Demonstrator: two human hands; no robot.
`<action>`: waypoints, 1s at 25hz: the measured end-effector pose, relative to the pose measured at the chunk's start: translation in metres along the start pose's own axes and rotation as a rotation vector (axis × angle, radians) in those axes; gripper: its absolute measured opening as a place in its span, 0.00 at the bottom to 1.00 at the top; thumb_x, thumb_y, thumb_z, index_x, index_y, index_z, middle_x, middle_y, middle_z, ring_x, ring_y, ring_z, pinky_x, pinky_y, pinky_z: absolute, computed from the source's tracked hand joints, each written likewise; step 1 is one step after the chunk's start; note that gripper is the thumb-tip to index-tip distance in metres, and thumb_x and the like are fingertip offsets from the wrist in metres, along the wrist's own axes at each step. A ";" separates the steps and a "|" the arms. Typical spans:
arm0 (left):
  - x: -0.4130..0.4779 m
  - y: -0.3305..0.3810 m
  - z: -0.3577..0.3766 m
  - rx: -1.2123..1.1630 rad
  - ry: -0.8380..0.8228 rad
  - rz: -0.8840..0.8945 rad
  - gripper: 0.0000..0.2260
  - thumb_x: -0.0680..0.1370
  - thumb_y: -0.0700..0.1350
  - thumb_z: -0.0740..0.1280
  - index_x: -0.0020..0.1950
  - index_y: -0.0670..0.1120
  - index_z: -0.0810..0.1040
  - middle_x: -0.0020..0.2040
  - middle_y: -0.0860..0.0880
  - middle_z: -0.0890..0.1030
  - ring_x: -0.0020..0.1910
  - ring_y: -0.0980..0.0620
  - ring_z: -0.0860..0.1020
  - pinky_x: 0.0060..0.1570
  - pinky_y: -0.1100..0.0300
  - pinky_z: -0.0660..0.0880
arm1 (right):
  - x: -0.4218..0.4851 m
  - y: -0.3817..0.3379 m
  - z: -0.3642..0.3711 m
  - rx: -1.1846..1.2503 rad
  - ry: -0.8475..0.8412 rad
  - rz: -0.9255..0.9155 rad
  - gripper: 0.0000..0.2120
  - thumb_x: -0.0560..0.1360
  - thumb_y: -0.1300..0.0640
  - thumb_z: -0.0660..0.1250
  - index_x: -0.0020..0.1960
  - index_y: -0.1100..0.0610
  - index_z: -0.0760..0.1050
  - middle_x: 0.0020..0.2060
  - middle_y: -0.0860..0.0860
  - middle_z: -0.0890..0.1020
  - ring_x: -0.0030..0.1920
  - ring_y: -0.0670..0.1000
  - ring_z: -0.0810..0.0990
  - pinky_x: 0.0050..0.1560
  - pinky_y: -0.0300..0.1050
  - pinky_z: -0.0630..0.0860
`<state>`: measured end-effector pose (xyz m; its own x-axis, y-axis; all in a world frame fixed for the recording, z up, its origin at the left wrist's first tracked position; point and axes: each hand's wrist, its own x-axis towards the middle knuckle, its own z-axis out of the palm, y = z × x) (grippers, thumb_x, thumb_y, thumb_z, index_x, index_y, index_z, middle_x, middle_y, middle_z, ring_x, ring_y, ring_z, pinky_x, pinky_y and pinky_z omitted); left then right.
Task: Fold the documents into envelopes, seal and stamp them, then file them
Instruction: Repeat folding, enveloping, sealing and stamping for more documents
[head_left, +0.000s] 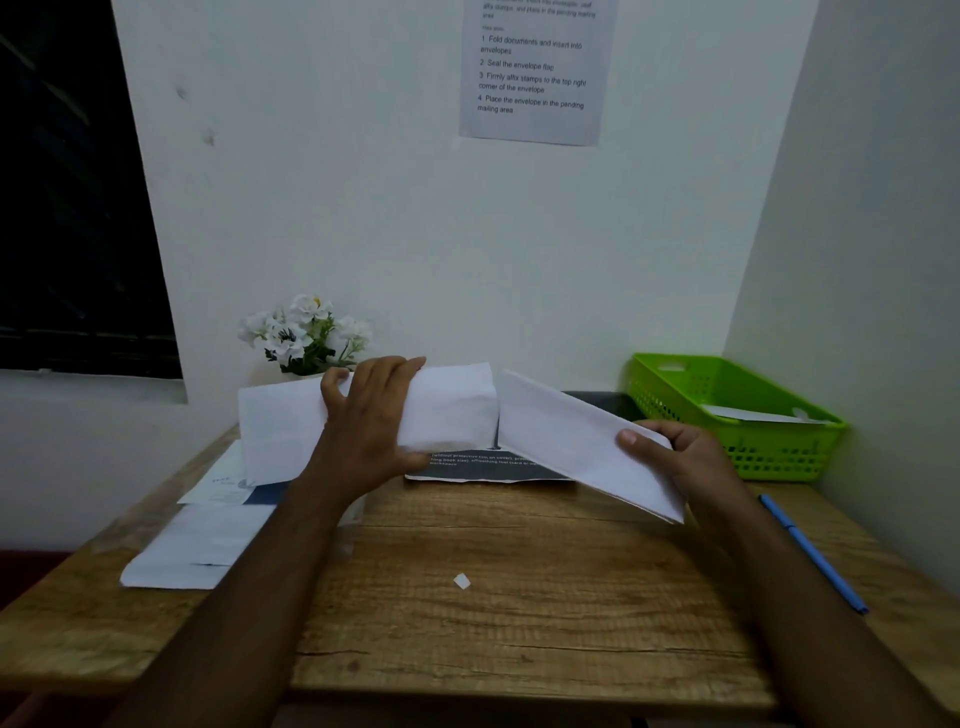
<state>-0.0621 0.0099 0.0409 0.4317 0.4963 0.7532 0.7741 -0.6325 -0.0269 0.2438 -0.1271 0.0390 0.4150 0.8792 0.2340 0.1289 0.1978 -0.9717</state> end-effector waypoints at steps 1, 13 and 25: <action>0.000 -0.001 0.000 0.004 -0.005 -0.005 0.43 0.59 0.57 0.74 0.71 0.47 0.64 0.63 0.47 0.70 0.63 0.50 0.63 0.62 0.45 0.54 | 0.000 0.000 -0.001 -0.020 -0.011 0.004 0.05 0.68 0.57 0.75 0.43 0.57 0.84 0.34 0.53 0.85 0.31 0.48 0.81 0.30 0.38 0.76; -0.001 0.001 0.001 -0.006 -0.073 0.086 0.46 0.57 0.58 0.75 0.72 0.48 0.63 0.64 0.47 0.69 0.64 0.51 0.61 0.61 0.51 0.50 | -0.002 0.001 -0.001 -0.045 -0.031 0.127 0.05 0.69 0.60 0.75 0.45 0.59 0.85 0.33 0.56 0.85 0.27 0.49 0.81 0.24 0.38 0.74; -0.003 0.039 0.007 -0.108 -0.251 0.329 0.42 0.62 0.64 0.71 0.72 0.51 0.61 0.67 0.50 0.67 0.67 0.52 0.61 0.64 0.50 0.49 | -0.002 0.005 0.007 -0.120 -0.171 -0.006 0.15 0.60 0.51 0.78 0.45 0.55 0.85 0.39 0.53 0.86 0.35 0.47 0.83 0.31 0.37 0.76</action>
<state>-0.0301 -0.0119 0.0330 0.7568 0.3787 0.5327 0.5295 -0.8330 -0.1601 0.2368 -0.1249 0.0332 0.2560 0.9411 0.2208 0.2417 0.1588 -0.9573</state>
